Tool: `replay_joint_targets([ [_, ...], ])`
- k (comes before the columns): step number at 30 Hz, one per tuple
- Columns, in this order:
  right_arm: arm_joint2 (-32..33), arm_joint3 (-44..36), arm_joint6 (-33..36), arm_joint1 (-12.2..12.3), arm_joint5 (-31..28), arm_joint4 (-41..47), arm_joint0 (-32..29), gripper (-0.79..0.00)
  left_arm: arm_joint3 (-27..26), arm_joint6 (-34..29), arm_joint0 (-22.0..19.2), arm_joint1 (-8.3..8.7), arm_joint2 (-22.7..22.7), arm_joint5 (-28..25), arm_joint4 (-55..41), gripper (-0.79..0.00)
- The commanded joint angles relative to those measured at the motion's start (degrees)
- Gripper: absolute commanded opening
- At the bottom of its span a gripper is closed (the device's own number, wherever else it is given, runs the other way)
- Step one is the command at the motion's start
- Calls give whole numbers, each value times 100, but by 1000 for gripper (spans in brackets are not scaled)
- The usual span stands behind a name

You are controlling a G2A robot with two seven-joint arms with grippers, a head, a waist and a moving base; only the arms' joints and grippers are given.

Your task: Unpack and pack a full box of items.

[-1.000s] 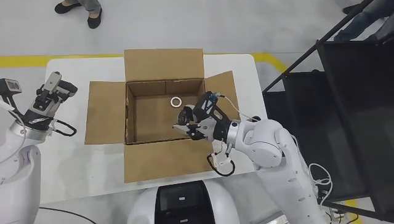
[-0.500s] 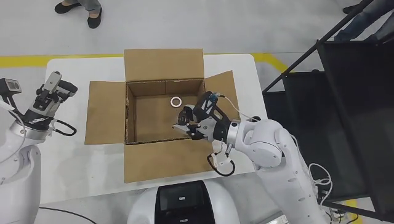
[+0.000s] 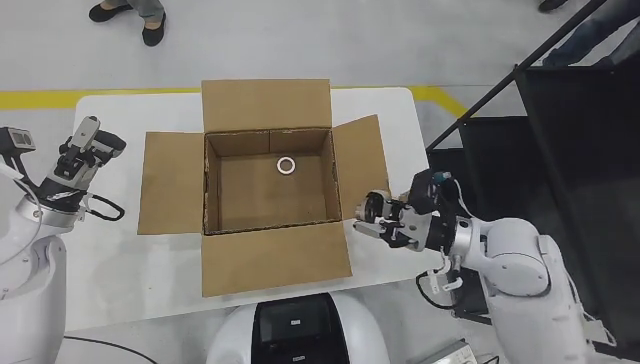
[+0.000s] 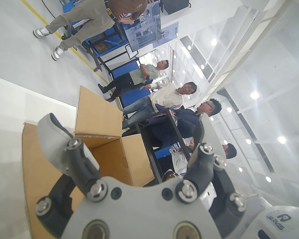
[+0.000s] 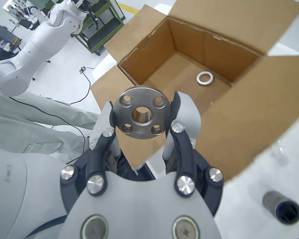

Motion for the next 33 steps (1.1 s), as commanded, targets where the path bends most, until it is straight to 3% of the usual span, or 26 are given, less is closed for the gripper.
replay_joint_targets([
  [1,400,107,13,41,-208,174,-214,-785,0,0,0,0,0,0,0,0],
  [5,812,463,40,153,-527,147,-552,-785,0,0,0,0,0,0,0,0],
  [9,753,755,-128,265,-694,-365,-598,-785,0,0,0,0,0,0,0,0],
  [33,695,776,-189,282,-683,-581,-614,-785,0,0,0,0,0,0,0,0],
])
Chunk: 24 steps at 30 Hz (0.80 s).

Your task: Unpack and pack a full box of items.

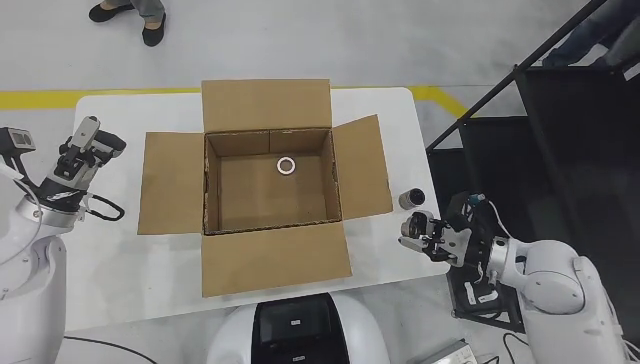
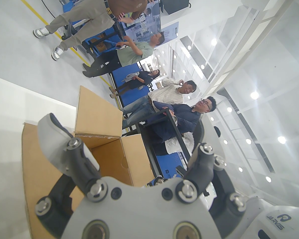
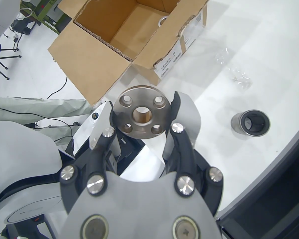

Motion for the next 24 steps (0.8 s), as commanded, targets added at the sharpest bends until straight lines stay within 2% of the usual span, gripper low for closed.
replay_joint_targets([
  [1,-40,33,-53,16,-36,-170,-24,-785,0,0,0,0,0,0,0,0],
  [11,-239,501,-168,166,-208,-1295,-254,-785,0,0,0,0,0,0,0,0],
  [18,-429,1066,-574,209,96,-2071,-48,-785,0,0,0,0,0,0,0,0],
  [24,-736,1326,-846,222,624,-2764,181,-785,0,0,0,0,0,0,0,0],
])
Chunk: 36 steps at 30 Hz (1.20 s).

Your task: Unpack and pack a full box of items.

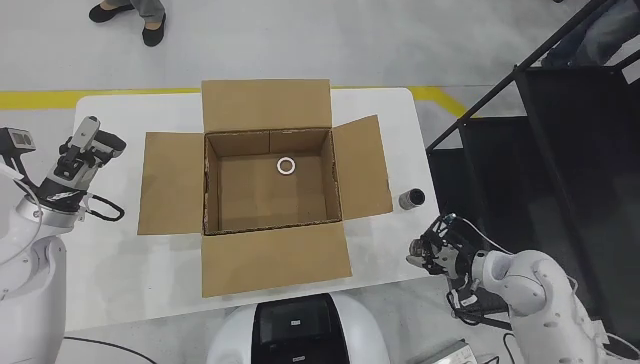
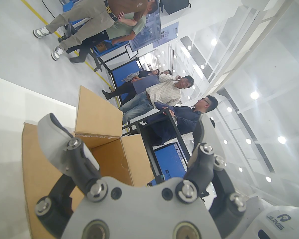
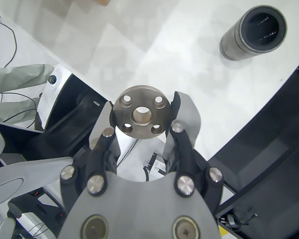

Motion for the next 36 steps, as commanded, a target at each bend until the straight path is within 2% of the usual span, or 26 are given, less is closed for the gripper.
replay_joint_targets([
  [1,-102,96,-4,6,174,-226,84,-785,0,0,0,0,0,0,0,0],
  [8,-478,493,-145,28,608,-919,405,-785,0,0,0,0,0,0,0,0],
  [16,-665,724,-693,31,1092,-1100,737,-785,0,0,0,0,0,0,0,0],
  [27,-1176,1286,-232,25,1685,-1354,1389,-785,0,0,0,0,0,0,0,0],
  [36,-1253,1349,-194,59,1907,-1571,1432,-785,0,0,0,0,0,0,0,0],
])
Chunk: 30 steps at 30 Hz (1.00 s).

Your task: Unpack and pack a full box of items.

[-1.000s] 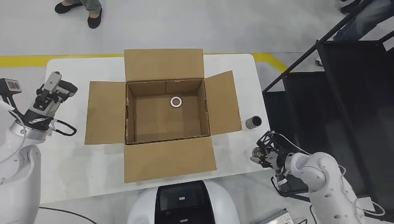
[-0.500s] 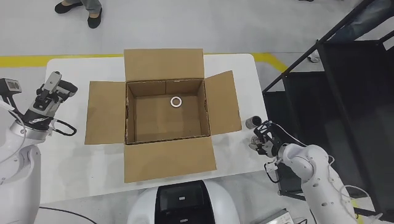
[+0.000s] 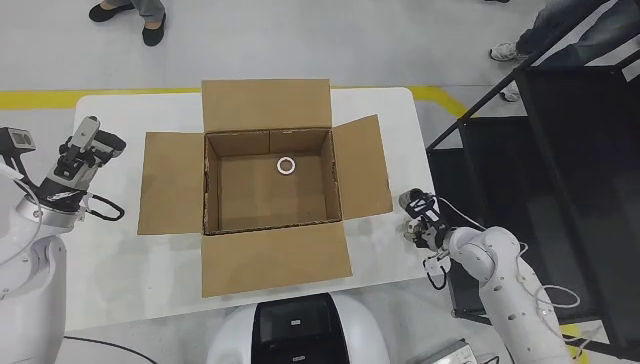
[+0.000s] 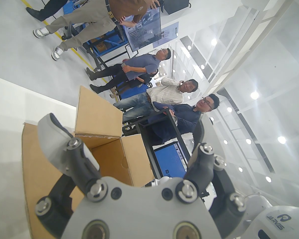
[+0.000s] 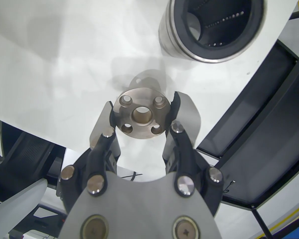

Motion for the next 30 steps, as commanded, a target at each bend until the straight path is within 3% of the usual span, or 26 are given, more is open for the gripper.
replay_joint_targets([
  [1,-8,14,-20,2,87,-17,3,-785,0,0,0,0,0,0,0,0],
  [12,-308,194,-131,-7,382,-213,202,-785,0,0,0,0,0,0,0,0],
  [13,-337,196,-131,-9,411,-225,216,-656,0,0,0,0,0,0,0,0],
  [14,-359,199,-128,-10,435,-231,227,-117,0,0,0,0,0,0,0,0],
  [15,-376,194,-127,-9,457,-256,236,0,0,0,0,0,0,0,0,0],
  [23,-379,107,-105,10,447,-134,151,0,0,0,0,0,0,0,0,0],
  [30,57,-553,-87,74,314,307,-319,0,0,0,0,0,0,0,0,0],
])
